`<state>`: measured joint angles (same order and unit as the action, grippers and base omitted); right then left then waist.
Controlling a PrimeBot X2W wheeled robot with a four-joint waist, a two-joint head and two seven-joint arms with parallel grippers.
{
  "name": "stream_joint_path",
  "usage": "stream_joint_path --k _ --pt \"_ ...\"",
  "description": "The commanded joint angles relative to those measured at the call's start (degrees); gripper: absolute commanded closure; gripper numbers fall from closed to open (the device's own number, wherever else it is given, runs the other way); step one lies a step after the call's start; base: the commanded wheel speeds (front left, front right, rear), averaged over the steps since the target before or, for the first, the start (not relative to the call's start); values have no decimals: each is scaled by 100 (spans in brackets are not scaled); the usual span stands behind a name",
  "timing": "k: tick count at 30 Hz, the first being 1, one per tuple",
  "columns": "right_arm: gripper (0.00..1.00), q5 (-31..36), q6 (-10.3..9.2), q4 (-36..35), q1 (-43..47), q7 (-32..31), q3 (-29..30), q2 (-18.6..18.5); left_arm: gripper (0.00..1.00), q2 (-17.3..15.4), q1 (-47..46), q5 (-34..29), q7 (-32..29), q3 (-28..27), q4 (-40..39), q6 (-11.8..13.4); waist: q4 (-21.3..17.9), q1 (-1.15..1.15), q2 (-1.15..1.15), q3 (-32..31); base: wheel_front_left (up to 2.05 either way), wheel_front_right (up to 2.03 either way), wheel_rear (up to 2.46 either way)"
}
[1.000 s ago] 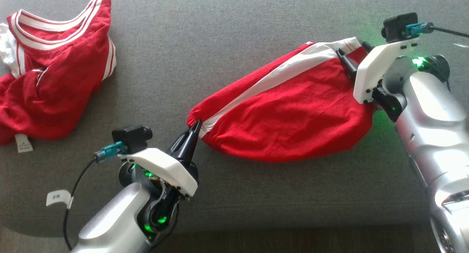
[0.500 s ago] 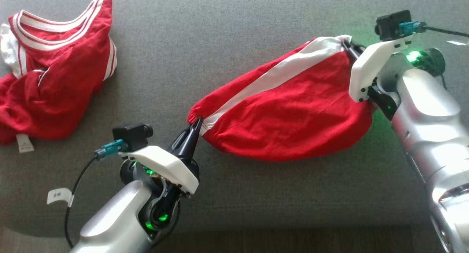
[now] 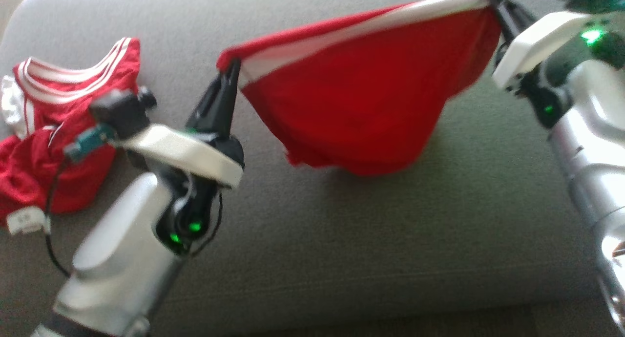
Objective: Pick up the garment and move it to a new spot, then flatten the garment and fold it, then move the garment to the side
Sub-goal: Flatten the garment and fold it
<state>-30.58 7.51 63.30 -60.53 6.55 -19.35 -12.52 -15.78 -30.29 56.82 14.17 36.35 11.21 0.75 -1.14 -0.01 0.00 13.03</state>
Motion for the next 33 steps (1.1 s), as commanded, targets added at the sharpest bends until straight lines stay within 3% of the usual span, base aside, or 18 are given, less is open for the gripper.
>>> stream_joint_path --k 1,8,15,20,27,30,33 --pt "100 -180 -2 -337 -231 -41 -47 -166 100 -196 -504 26 -77 -284 -238 -64 -195 1 0 -230 0 0 0" --pt "100 -963 -2 -1286 -378 -444 -56 -537 100 -374 -1769 81 -838 -352 -182 -260 -435 1 0 -480 0 0 0" --pt "100 -1002 -2 -1550 -1021 -708 -75 -677 100 -318 -3460 -209 -1437 -126 811 -602 -547 1 0 -7 0 0 0" --pt "100 -843 -2 -1426 -1642 -503 -20 -647 100 -168 -4501 -620 -1210 24 1637 -729 -567 1 0 526 0 0 0" --pt "100 -175 -2 -973 -2777 470 225 -702 100 -44 -6030 -1511 -45 374 2622 -817 -726 1 0 1395 0 0 0" --pt "100 50 -2 -888 -3094 723 393 -687 100 -52 -6396 -1821 73 541 2497 -821 -790 1 0 1681 0 0 0" --pt "100 200 -2 -955 -3087 812 474 -632 100 -150 -6311 -1994 80 516 1767 -822 -823 1 0 1885 0 0 0"
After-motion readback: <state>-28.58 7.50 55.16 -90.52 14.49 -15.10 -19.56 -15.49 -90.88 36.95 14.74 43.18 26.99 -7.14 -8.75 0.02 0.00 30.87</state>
